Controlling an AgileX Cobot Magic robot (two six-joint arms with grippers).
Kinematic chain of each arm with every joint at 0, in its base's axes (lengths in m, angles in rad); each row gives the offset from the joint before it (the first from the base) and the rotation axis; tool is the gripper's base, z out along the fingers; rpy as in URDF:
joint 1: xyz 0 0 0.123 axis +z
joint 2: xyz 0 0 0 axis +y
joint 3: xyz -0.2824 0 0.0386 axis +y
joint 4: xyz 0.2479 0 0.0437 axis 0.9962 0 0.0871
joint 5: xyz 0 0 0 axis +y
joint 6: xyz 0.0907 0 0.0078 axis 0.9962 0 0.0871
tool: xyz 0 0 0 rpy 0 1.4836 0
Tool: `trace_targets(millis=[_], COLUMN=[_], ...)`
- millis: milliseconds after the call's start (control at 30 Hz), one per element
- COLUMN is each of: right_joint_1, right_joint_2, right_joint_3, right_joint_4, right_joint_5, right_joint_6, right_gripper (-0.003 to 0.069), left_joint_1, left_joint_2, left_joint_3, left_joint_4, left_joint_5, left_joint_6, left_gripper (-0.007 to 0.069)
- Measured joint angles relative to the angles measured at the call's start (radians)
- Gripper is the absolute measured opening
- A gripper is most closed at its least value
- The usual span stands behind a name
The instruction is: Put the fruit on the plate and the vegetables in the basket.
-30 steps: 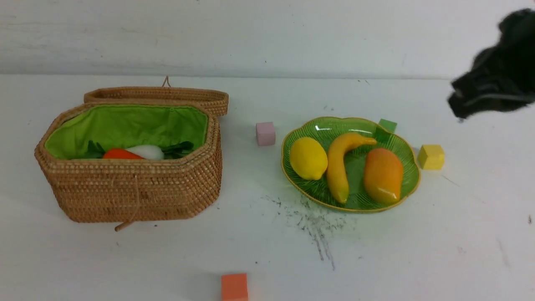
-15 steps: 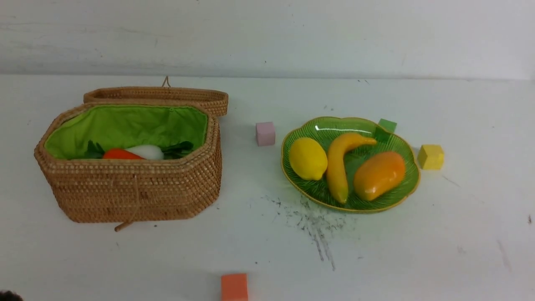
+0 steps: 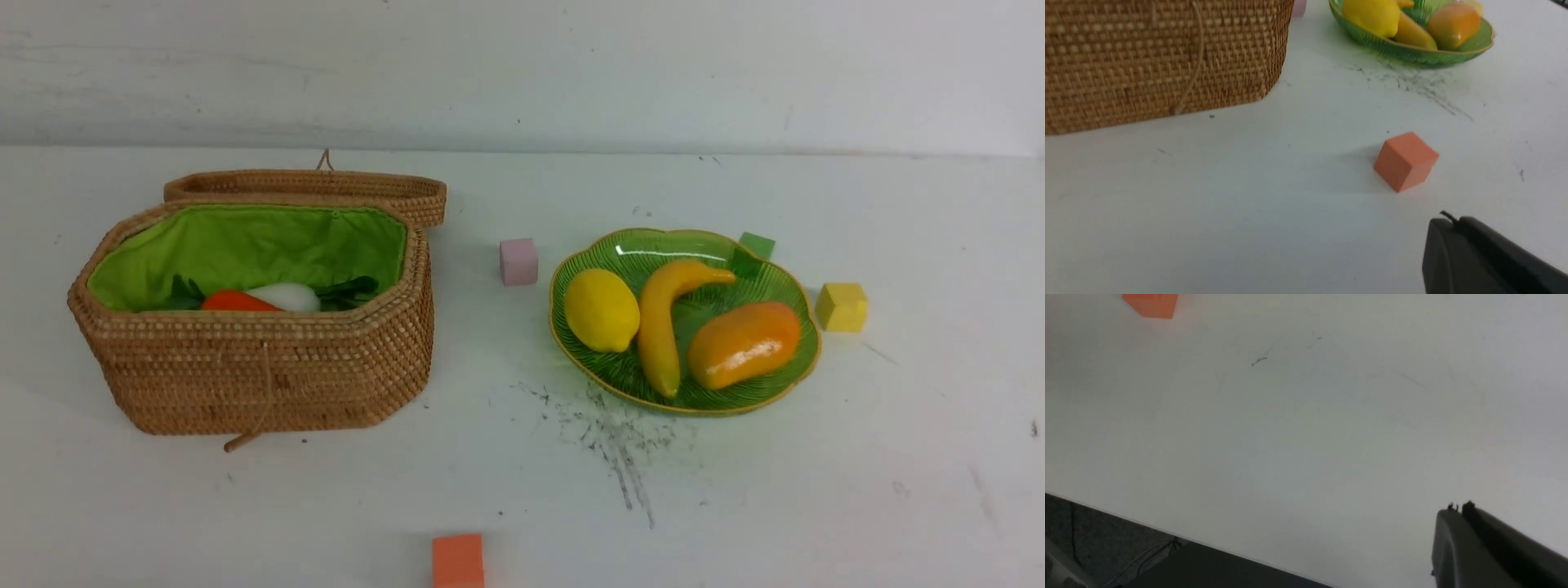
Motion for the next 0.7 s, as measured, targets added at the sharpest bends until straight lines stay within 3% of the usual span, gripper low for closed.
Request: trace_targets(millis=[200,300,400,500,700], right_joint_1=[-0.073,-0.141,-0.240,-0.282,-0.306], right_joint_2=[-0.057,-0.123,-0.261,-0.343,-0.414], right_joint_3=[0.018,0.078,0.286,0.472,0.715], right_joint_4=[-0.073,-0.081,-0.074,-0.074,-0.081], right_joint_5=[-0.040,-0.171,-0.505,-0.714,-0.864], right_joint_6=[-0.004,-0.041,-0.087,-0.087,-0.043], right_gripper=[0.0018,-0.0001,-0.0018,-0.0018,-0.0018], left_joint_1=[0.000,0.000,0.000,0.000,0.000], left_joint_2=[0.000,0.000,0.000,0.000,0.000], left_joint_3=[0.025,0.025,0.025,0.025,0.025], left_joint_4=[0.000,-0.001,-0.002,-0.003,-0.003], left_joint_5=[-0.020,-0.022,-0.022,-0.023,-0.024], left_joint_6=[0.000,0.000,0.000,0.000,0.000], left_gripper=[-0.0013,-0.0013,-0.0013,-0.0013,-0.0013])
